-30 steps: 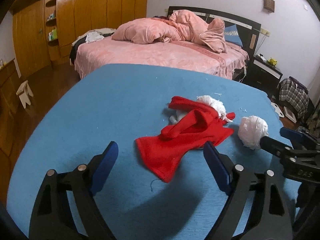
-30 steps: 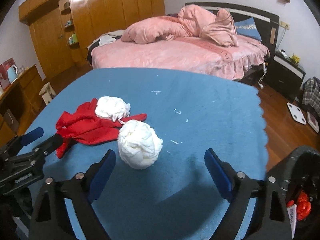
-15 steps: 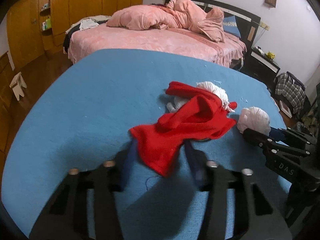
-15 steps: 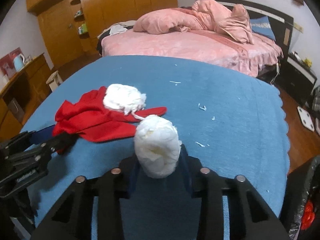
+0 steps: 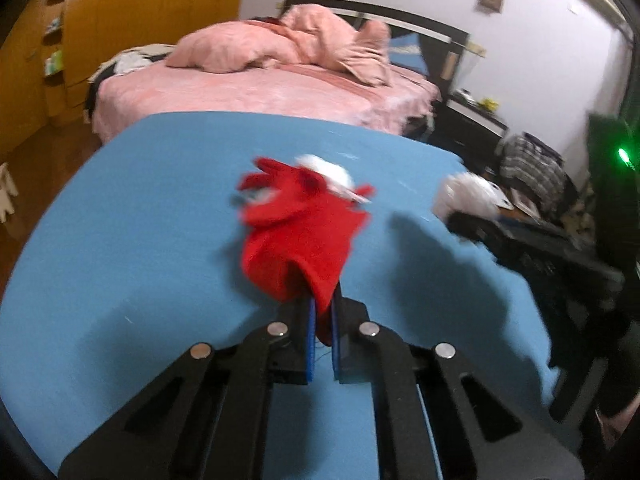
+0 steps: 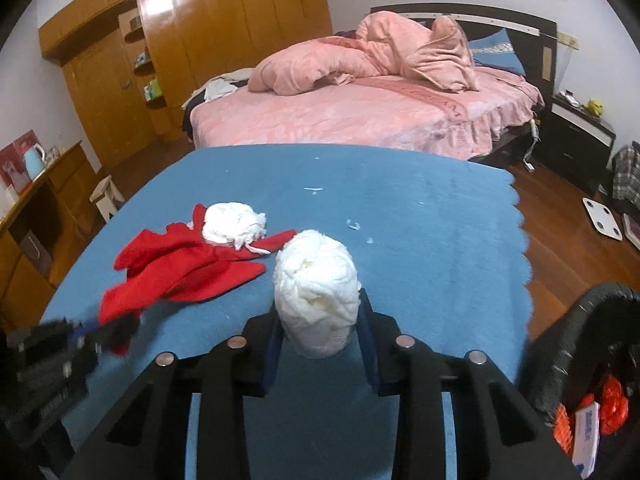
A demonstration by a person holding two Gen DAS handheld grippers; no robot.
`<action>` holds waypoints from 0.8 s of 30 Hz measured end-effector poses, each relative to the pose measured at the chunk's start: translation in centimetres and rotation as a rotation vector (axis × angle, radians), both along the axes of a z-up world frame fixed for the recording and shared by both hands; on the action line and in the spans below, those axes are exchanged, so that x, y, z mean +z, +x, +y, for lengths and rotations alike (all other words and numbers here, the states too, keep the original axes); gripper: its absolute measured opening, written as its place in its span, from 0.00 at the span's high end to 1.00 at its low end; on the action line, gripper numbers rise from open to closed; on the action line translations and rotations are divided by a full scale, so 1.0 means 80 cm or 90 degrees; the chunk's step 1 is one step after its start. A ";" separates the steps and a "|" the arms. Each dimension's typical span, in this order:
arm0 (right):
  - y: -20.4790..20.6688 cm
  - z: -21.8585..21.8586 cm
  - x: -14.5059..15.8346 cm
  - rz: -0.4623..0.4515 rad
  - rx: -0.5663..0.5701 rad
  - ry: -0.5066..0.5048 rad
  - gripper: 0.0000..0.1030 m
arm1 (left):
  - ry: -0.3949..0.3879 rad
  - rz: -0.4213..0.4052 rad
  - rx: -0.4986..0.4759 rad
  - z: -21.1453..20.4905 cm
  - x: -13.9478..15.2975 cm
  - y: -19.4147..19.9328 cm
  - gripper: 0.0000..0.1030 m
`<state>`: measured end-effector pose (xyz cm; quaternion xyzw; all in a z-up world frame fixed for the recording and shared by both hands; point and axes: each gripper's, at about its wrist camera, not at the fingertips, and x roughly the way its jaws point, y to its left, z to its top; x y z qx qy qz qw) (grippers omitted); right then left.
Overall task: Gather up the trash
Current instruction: 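Lift the red glove and tissue ball and move both grippers toward the bin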
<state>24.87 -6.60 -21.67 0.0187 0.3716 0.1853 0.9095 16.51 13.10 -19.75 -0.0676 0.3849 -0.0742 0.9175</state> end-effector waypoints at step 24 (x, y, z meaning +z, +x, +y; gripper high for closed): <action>-0.031 -0.041 -0.009 0.005 -0.022 -0.019 0.67 | 0.012 0.005 0.051 -0.019 -0.011 0.030 0.45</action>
